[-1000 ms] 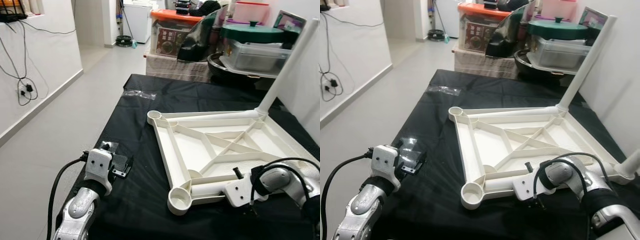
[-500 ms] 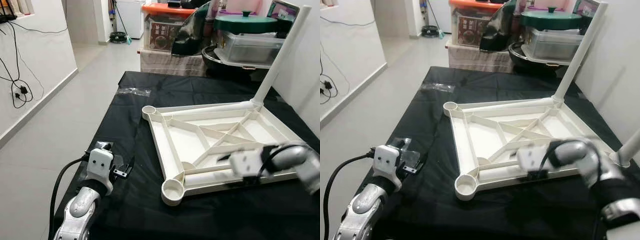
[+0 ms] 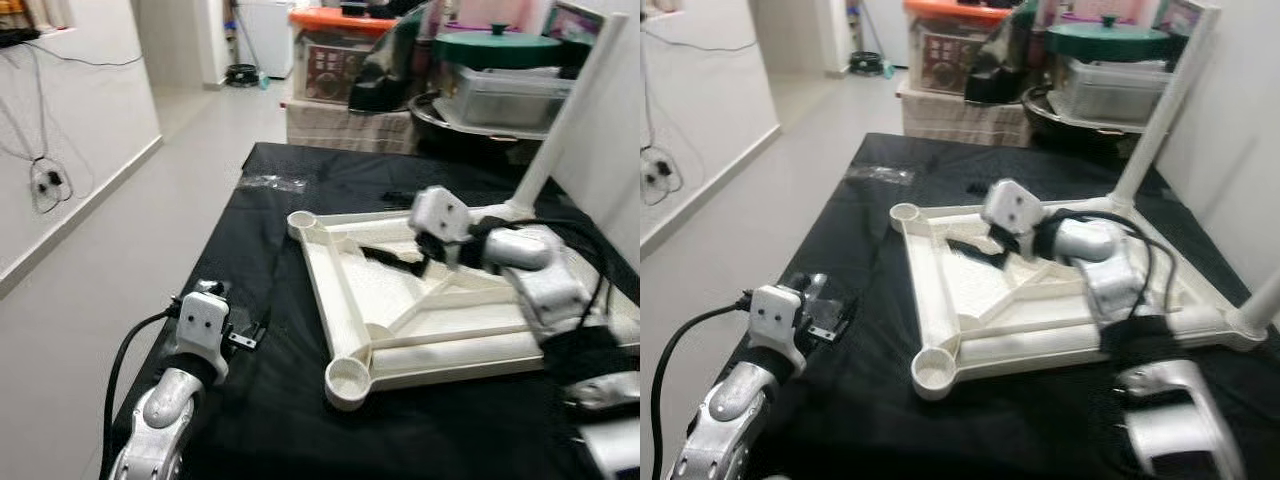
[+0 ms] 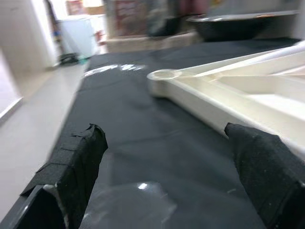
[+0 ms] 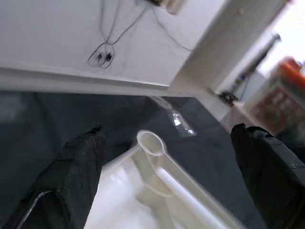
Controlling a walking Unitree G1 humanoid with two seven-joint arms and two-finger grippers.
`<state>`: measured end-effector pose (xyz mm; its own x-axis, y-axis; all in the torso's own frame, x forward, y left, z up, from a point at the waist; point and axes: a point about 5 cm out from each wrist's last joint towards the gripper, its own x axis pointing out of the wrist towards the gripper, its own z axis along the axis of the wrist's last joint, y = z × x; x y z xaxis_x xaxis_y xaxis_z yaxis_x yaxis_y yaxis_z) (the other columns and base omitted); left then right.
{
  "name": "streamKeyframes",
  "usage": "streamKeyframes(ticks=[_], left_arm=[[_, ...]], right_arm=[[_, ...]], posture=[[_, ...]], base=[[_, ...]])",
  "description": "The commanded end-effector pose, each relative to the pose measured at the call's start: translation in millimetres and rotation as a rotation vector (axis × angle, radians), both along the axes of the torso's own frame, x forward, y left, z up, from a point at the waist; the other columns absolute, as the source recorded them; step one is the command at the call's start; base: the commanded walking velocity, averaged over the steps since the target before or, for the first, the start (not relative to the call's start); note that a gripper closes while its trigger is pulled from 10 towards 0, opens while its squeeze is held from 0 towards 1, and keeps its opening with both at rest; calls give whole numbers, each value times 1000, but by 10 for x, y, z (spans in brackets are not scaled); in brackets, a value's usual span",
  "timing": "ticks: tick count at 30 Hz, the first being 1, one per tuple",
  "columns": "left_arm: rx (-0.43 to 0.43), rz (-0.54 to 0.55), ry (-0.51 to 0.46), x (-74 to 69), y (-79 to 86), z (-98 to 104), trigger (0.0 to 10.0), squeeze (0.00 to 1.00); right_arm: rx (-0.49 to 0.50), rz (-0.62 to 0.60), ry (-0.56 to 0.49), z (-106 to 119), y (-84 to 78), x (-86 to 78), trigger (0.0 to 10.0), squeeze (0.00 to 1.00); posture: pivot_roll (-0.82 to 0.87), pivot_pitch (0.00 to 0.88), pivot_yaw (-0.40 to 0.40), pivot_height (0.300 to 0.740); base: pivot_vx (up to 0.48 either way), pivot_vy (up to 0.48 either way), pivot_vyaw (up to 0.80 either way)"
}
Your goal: Building children table
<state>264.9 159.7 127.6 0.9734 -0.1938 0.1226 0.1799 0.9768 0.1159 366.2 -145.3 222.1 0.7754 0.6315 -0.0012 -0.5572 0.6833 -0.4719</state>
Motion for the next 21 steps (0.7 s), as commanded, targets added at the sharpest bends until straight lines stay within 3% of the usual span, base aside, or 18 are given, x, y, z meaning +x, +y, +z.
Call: streamKeyframes(ticks=[1,2,4,6,10,13,21], left_arm=[[11,7,14,-15,17,-30,10000,0],[16,25,22,-41,64,-39,10000,0],[16,25,22,-41,64,-39,10000,0],[14,39,25,-61,105,-36,10000,0],[10,47,28,-70,125,-35,10000,0],[10,45,33,-70,122,-40,10000,0],[6,44,28,-73,98,-32,10000,0]], right_arm=[[7,-82,39,-112,-41,17,10000,620],[109,-75,130,-336,261,-62,10000,0],[109,-75,130,-336,261,-62,10000,0],[174,-53,245,-541,579,-181,10000,0],[210,-74,323,-632,791,-252,10000,0],[236,-124,346,-647,817,-224,10000,0],[283,-232,378,-654,826,-179,10000,0]], posture=[[26,0,-93,740],[42,0,-96,740],[42,0,-96,740],[54,0,-99,740],[55,0,-101,740],[56,0,-102,740],[63,0,-101,740]], base=[[0,0,0],[0,0,0],[0,0,0],[0,0,0],[0,206,0],[0,479,-158],[0,477,-800]])
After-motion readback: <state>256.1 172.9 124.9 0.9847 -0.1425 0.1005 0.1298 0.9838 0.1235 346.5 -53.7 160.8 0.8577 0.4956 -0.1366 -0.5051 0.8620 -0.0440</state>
